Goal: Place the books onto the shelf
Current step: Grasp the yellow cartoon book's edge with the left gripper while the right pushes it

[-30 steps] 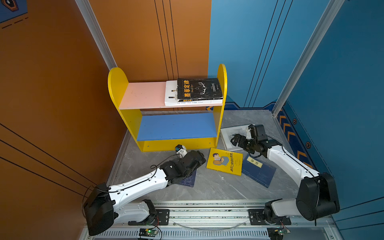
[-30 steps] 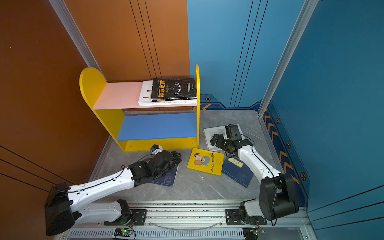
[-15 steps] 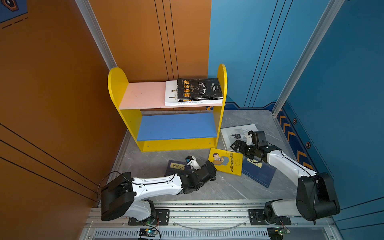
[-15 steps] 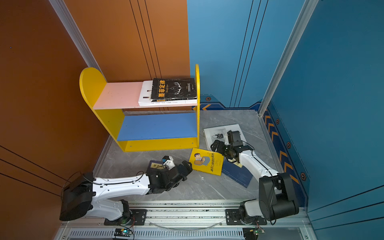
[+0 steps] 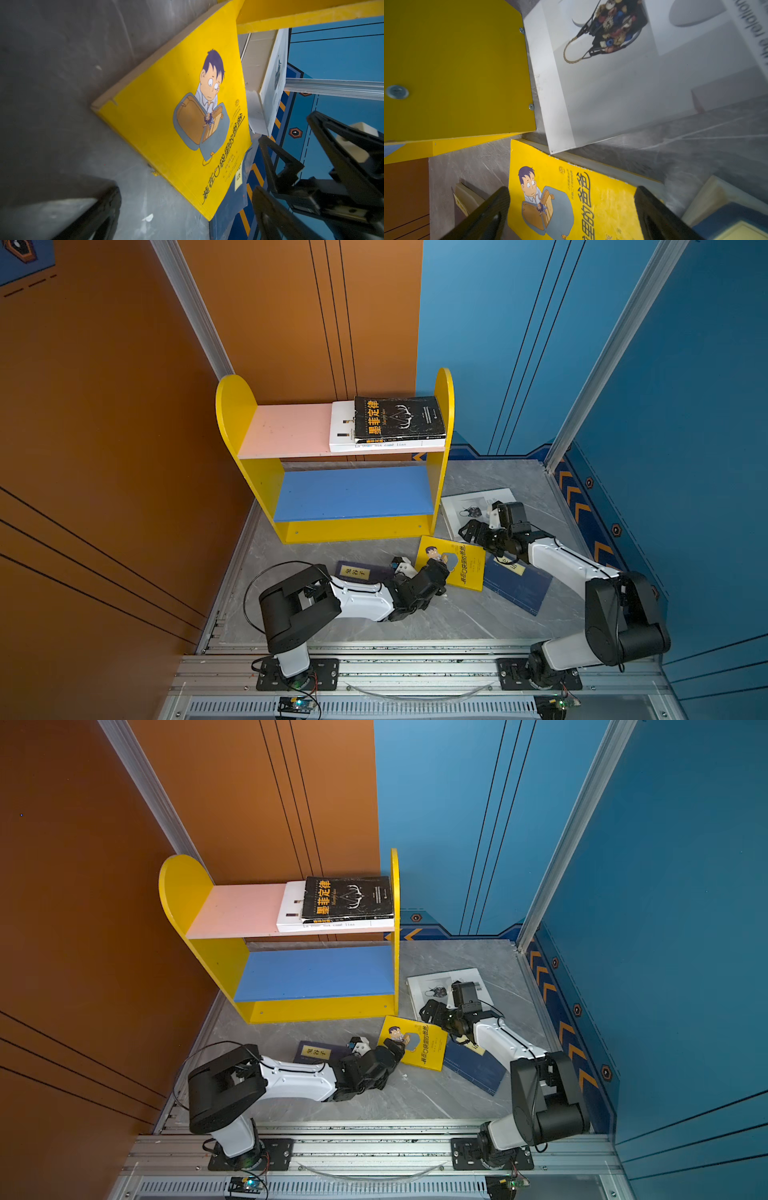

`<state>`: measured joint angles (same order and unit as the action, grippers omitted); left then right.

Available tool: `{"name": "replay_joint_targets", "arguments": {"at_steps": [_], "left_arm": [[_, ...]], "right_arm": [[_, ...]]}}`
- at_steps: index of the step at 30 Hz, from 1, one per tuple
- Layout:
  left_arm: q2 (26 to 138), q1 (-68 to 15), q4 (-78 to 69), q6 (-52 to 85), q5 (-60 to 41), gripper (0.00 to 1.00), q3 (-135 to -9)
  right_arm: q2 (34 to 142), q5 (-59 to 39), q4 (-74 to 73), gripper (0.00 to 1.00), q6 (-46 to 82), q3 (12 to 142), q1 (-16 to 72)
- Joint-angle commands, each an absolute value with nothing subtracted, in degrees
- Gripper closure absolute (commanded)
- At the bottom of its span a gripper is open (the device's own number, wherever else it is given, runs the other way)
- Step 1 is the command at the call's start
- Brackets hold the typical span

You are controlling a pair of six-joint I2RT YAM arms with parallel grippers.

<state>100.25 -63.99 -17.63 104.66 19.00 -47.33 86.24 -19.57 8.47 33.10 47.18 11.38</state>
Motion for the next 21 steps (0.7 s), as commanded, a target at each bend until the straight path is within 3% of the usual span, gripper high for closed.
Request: {"name": "replay_joint_targets", "arguments": {"at_steps": [1,7,16,21], "left_arm": [[101.07,-63.15,-12.81,105.69,16.86,0.01,-49.85],[102.02,-63.28,-3.21,105.96,20.06,0.02,-55.15],[107.0,-63.98,-1.68,106.97,21.28,0.0,-61.03],[108.57,-64.07,-10.07,107.09,22.44,0.0,-59.61]], "right_arm": [[89.23,-20.15,7.31,0.05,31.61,49.39,12.08],[94.06,-20.74,8.56,0.06,29.29,53.26,13.06],[98.21,-21.68,11.21,0.08,28.96,53.62,15.64],[99.4,-23.52,11.84,0.1,28.8,53.69,16.45]]}}
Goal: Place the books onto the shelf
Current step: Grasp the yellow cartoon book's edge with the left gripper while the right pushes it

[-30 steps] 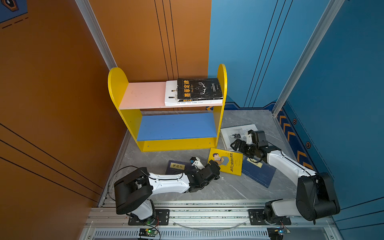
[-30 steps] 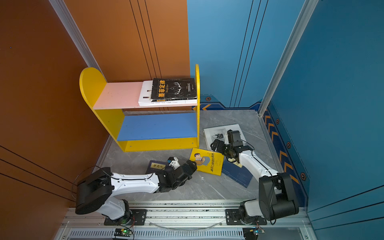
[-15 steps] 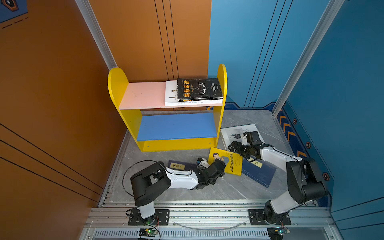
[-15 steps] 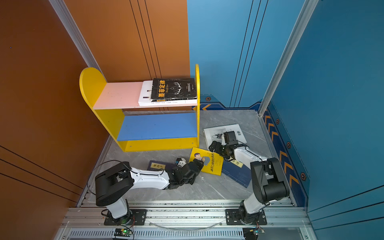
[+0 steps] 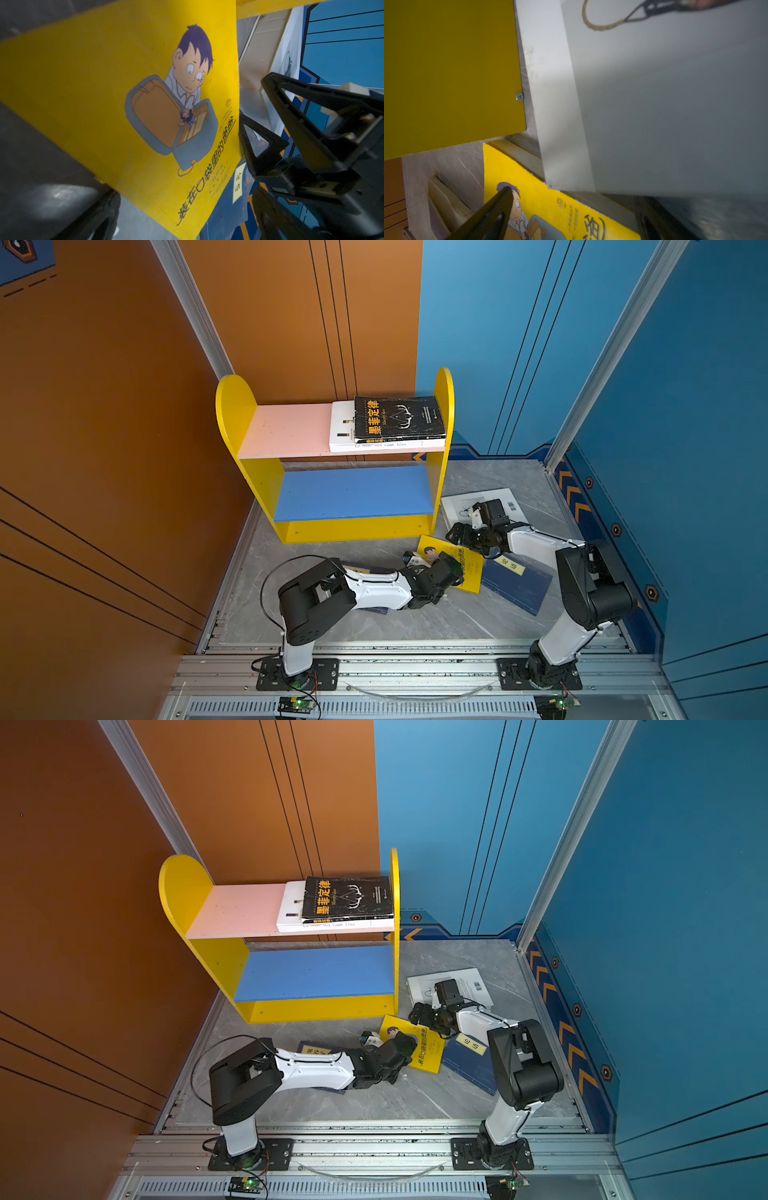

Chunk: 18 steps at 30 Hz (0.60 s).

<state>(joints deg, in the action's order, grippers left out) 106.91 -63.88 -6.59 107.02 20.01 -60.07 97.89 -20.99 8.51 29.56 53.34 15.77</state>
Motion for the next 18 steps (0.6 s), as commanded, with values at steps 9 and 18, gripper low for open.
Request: {"name": "replay_joint_targets", "arguments": {"at_steps": [9,18], "left_arm": [[105.73,-64.29,-15.82,98.13,27.04,0.07,-57.1],[104.33,-64.59,-22.42,96.26,28.62,0.33,-53.6]], "right_arm": [[98.54,-25.64,14.24,0.12,28.87,53.68,17.38],[94.39,-28.87,16.05,0.13,31.44,54.15,18.79]]}}
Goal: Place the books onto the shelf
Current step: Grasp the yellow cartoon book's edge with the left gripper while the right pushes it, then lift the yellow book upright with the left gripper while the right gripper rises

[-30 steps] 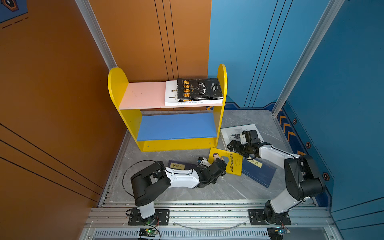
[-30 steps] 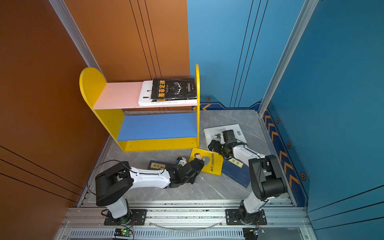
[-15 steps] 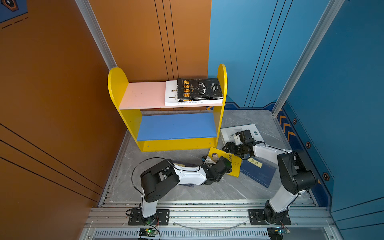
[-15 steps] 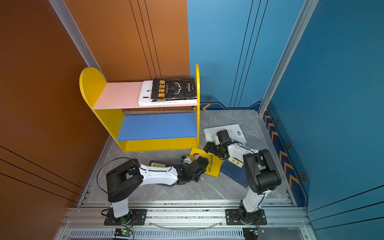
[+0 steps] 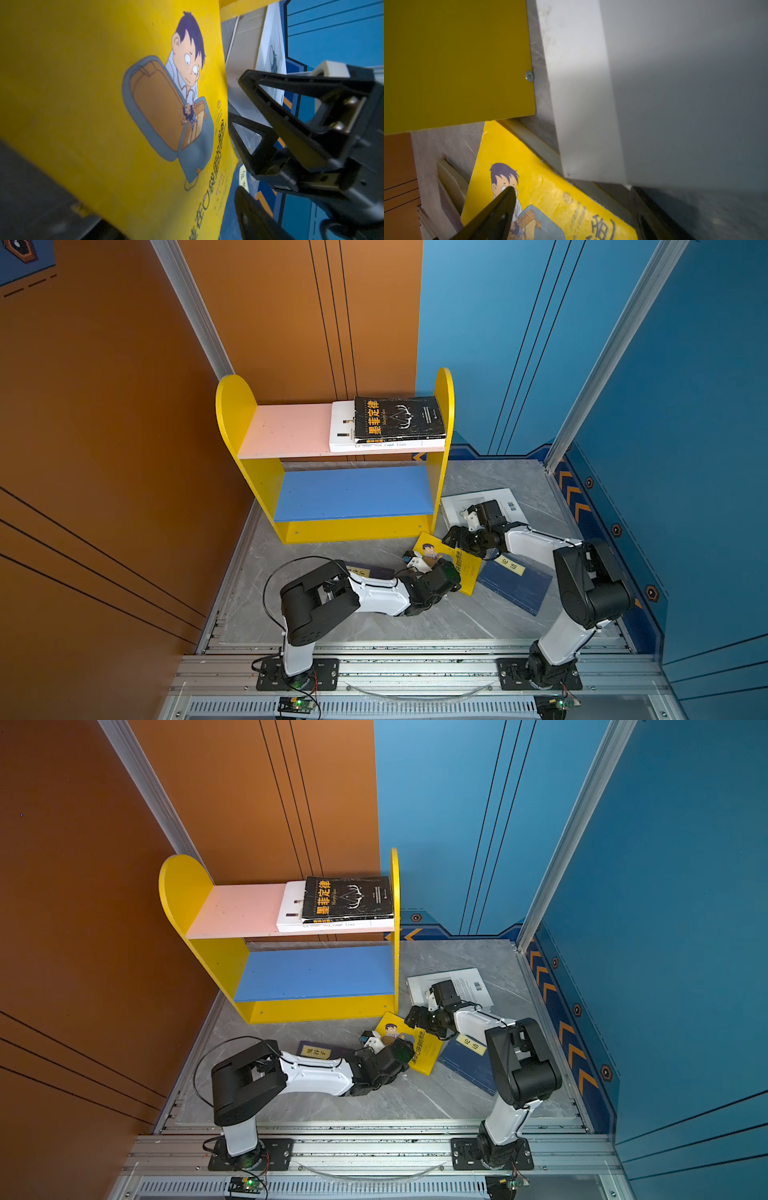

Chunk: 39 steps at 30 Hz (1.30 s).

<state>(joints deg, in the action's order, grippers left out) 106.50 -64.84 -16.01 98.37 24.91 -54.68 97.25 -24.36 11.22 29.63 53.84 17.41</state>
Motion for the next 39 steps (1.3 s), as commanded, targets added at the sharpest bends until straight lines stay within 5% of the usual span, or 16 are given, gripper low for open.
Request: {"name": "replay_joint_targets", "arguments": {"at_steps": [1,5,13,22,33,39], "left_arm": [[104.42,-64.68,-24.03,96.11,28.94,0.36,-52.94],[104.5,-64.49,-26.91,96.01,29.78,0.52,-51.96],[104.24,-64.64,-26.9,95.44,30.23,0.65,-51.95],[103.37,-64.74,-26.89,94.65,30.61,0.96,-51.6],[87.95,-63.84,-23.53,84.17,28.57,1.0,-45.81],[71.15,-68.95,6.3,78.3,37.38,1.0,-51.64]], "right_arm": [[93.81,-29.2,15.87,0.13,31.78,54.01,19.01],[92.96,-29.89,15.74,0.13,32.49,53.94,19.51],[92.97,-29.69,16.52,0.14,32.17,54.84,19.51],[92.79,-29.1,16.67,0.14,31.73,54.77,19.17],[77.87,-28.17,21.21,0.13,33.91,60.9,13.19],[66.63,-24.43,17.36,0.11,39.61,62.22,9.01]]}}
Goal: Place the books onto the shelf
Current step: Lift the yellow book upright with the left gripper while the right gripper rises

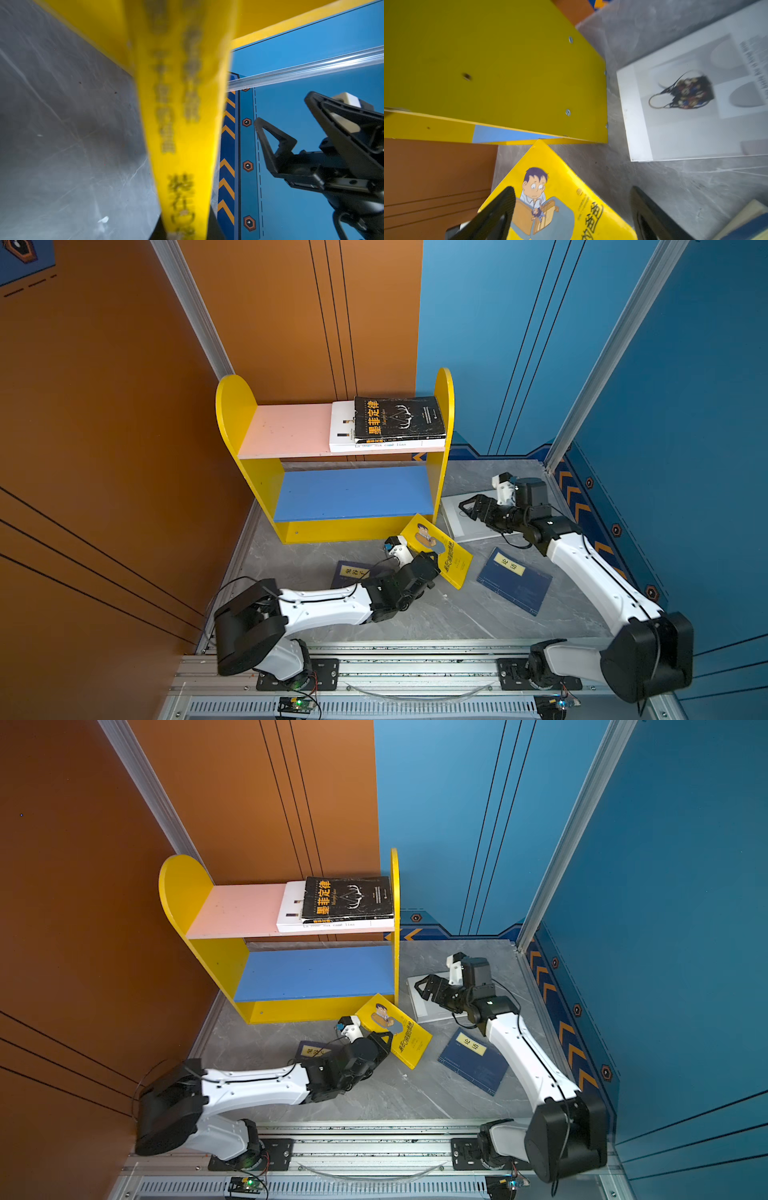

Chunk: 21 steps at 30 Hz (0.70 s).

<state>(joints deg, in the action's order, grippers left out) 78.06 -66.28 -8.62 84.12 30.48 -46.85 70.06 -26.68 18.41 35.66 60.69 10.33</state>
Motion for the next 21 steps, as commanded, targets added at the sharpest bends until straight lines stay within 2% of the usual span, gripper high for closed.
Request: {"name": "replay_joint_targets", "arguments": {"at_steps": [1,5,9,11,17,21], "left_arm": [[68.77,-69.7,9.91,76.64,38.56,1.0,-52.92],[56.88,-71.75,19.72,64.59,39.06,1.0,-57.3],[47.66,-76.43,22.33,55.65,43.87,1.0,-61.62],[45.68,-78.08,22.41,51.75,45.11,1.0,-63.56],[45.13,-78.44,22.05,40.18,38.3,1.0,-72.81],[44.89,-78.4,14.71,33.26,35.64,1.0,-74.61]], "right_arm": [[65.58,-24.5,16.81,0.11,40.39,62.76,8.59],[60.74,-25.13,12.87,0.11,39.68,66.02,8.29],[56.78,-23.54,8.77,0.06,35.67,70.93,9.8],[56.1,-23.05,7.88,0.05,35.13,73.22,10.02],[57.05,-26.01,6.94,0.05,35.91,78.28,11.11],[57.03,-27.31,3.38,0.04,38.43,78.24,12.54]]}}
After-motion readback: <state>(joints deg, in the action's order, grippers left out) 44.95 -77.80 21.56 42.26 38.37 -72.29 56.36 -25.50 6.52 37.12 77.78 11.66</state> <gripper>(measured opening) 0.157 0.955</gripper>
